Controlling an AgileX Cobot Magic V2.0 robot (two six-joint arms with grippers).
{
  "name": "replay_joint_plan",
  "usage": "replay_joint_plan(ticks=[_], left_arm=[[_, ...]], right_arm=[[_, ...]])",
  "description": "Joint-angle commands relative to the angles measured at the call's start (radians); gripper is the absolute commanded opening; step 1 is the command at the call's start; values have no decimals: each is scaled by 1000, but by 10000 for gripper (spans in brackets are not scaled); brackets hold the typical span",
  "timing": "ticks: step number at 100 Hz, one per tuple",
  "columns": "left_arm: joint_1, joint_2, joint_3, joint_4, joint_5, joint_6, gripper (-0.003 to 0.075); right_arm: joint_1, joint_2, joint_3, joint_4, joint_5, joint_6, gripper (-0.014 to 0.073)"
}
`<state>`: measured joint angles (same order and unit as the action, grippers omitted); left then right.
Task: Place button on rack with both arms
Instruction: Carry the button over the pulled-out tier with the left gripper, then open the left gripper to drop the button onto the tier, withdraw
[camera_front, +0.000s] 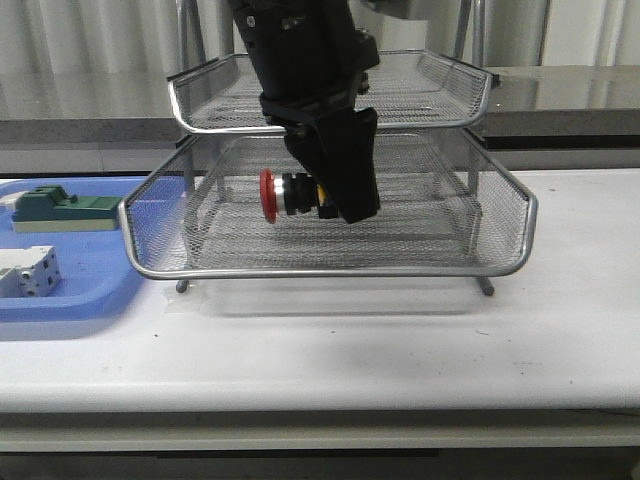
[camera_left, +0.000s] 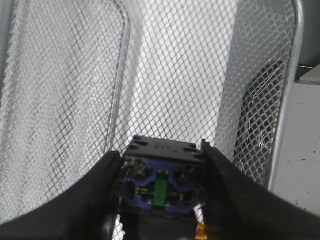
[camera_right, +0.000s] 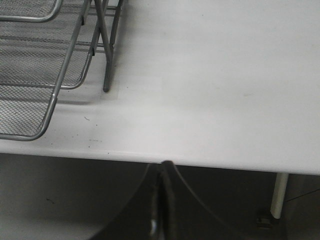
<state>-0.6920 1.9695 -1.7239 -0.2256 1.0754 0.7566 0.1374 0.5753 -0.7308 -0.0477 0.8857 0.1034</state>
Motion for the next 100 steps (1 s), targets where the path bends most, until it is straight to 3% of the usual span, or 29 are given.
replay_joint_plan(ticks=[1,8,18,51,80,100], left_arm=[[-7,-53,-25,-21,-28,-14,311],[-7,-53,-25,-21,-28,-14,374],[-7,-53,-25,-21,-28,-14,404],[-7,-59,-30,-21,-20,-16,404],[0,-63,-213,-26,193,-140,403],[43,-131,-243,-23,193,-202,375]], right_arm=[[0,0,-35,-15,-59,2,-68],[0,0,-35,-15,-59,2,-68],[0,0,-35,-15,-59,2,-68],[0,0,-35,-15,-59,2,-68],[0,0,-35,-15,-59,2,-68],[0,0,-35,-15,-59,2,-68]])
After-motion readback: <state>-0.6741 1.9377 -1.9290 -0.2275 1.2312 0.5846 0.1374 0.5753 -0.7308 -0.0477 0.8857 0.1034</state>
